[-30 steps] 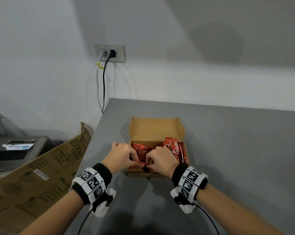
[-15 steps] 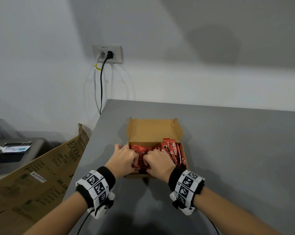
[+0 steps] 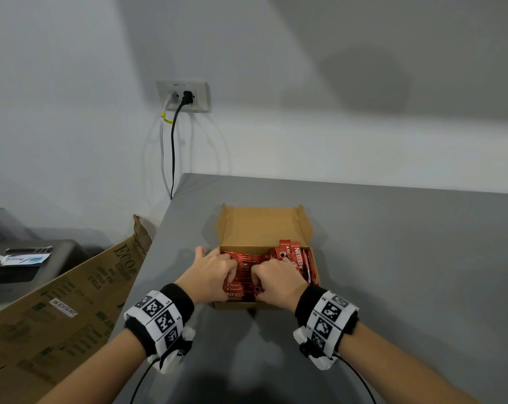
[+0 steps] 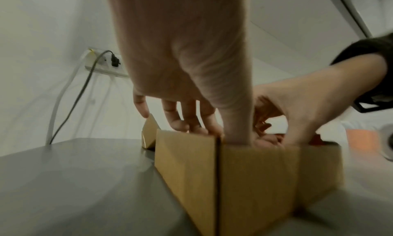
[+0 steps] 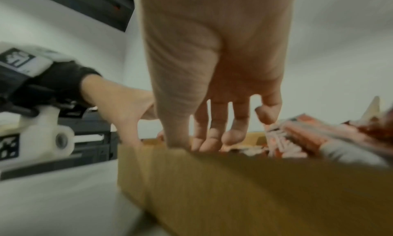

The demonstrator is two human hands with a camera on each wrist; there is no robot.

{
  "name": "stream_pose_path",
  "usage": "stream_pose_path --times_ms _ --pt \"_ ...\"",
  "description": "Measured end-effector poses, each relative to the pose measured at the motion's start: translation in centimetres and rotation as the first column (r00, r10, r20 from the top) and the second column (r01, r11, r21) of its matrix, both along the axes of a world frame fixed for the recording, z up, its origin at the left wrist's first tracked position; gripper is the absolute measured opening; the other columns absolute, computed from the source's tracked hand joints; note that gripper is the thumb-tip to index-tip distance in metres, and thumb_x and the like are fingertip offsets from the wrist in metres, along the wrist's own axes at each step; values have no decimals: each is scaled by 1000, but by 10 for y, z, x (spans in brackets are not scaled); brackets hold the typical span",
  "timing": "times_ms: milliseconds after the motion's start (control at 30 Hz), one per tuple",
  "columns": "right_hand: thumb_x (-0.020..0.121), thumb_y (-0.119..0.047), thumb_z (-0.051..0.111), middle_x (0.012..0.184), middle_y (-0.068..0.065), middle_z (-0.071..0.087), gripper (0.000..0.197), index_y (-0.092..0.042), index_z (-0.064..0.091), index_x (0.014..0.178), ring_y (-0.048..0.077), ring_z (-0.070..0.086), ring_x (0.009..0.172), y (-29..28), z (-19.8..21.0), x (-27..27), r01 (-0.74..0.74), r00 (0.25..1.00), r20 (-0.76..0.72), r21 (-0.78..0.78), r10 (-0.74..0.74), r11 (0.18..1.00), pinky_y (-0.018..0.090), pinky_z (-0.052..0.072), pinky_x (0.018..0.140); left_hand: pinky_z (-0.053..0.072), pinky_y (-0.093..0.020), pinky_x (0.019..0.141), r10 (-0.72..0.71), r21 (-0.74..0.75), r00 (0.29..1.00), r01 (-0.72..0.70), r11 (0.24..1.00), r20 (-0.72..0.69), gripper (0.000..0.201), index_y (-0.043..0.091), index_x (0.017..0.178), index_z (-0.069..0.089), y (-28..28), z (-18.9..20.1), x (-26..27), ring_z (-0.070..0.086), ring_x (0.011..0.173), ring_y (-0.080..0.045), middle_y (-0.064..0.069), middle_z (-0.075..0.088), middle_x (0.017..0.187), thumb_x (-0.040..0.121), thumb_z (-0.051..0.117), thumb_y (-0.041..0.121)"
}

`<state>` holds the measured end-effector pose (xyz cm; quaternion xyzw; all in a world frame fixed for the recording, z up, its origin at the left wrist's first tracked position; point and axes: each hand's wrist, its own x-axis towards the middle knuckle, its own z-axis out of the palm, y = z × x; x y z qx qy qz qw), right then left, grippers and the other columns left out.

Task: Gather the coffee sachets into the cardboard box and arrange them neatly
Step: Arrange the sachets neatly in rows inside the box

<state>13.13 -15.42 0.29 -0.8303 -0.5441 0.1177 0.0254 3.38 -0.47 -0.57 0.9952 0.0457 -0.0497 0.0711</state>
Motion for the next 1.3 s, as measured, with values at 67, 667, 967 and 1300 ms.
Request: stream_pose_path --times_ms 67,667,967,1300 --pt "82 -38 65 91 -3 66 25 -19 61 97 16 61 87 -9 8 9 87 990 -123 94 -75 992 30 45 78 18 -31 83 55 -77 998 -58 995 -41 23 25 81 43 5 10 1 37 87 -10 12 43 87 72 62 35" --pt "84 -36 61 91 -6 56 15 -22 58 81 14 59 89 -53 -1 26 504 864 -102 190 -494 843 24 44 71 54 -30 74 193 -484 981 -151 862 37 36 11 118 42 -62 5 49 64 82 -17 -6 65 93 88 61 18" --pt "86 -41 58 97 -2 60 24 -17 57 93 17 59 93 -52 -8 27 458 886 -29 217 -463 862 30 49 79 55 -39 76 177 -514 981 -110 851 82 20 11 112 46 -57 -2 48 67 79 -18 -6 70 86 92 46 7" --pt "87 -40 55 103 1 60 29 -15 56 101 22 58 99 -45 -6 27 531 847 -83 187 -525 826 33 47 77 53 -36 80 120 -506 991 -71 859 65 15 13 107 50 -54 -1 45 64 86 -16 -4 69 94 94 42 11"
